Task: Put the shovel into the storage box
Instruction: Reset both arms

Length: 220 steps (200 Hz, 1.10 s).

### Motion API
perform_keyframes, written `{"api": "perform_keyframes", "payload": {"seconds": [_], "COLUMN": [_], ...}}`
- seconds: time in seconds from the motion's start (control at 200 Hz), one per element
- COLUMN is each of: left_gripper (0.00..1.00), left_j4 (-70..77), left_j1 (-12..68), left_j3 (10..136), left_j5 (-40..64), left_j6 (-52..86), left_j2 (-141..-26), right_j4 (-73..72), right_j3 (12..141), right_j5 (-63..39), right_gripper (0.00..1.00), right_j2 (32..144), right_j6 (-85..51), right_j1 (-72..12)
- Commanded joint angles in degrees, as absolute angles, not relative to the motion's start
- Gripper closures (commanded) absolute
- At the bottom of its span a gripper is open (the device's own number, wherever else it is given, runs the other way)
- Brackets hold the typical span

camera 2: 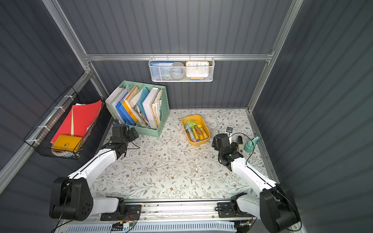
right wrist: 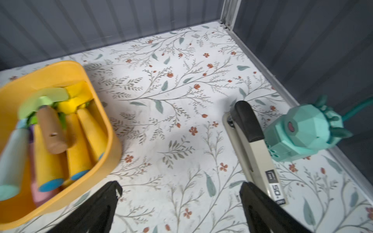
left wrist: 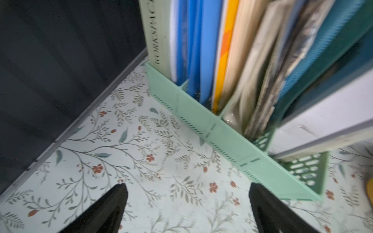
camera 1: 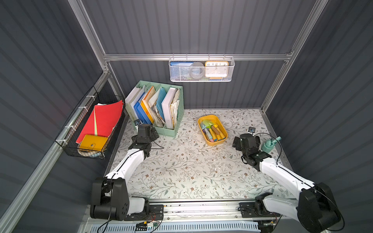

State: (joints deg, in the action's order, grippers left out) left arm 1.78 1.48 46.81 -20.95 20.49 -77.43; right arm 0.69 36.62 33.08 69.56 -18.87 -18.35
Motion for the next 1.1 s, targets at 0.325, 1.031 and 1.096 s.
{"api": "perform_keyframes", "payload": {"seconds": [0.325,1.031,1.096], "left_gripper": [0.0,0.0,0.0], "left_j4": [40.0,65.0,64.4], "left_j1": [-3.9,-4.0,-4.0], "left_j3": [33.2,27.1,27.2], "left_j5": [-22.1,-15.3,-15.3], "left_j6": [13.6,8.8,8.9], "left_j2": [-87.7,-97.8,-97.6], "right_j4": [-14.8,-61.6,-60.8], "right_j3": [31.1,19.3,19.4], "right_j5": [42.9,20.5,20.6], "right_gripper": [0.01,0.01,0.01], "right_j2": [73.4,90.9,90.5], "right_j6": [-11.8,-1.3,-1.5], "right_j1": [-12.3,-4.3,-4.4]}}
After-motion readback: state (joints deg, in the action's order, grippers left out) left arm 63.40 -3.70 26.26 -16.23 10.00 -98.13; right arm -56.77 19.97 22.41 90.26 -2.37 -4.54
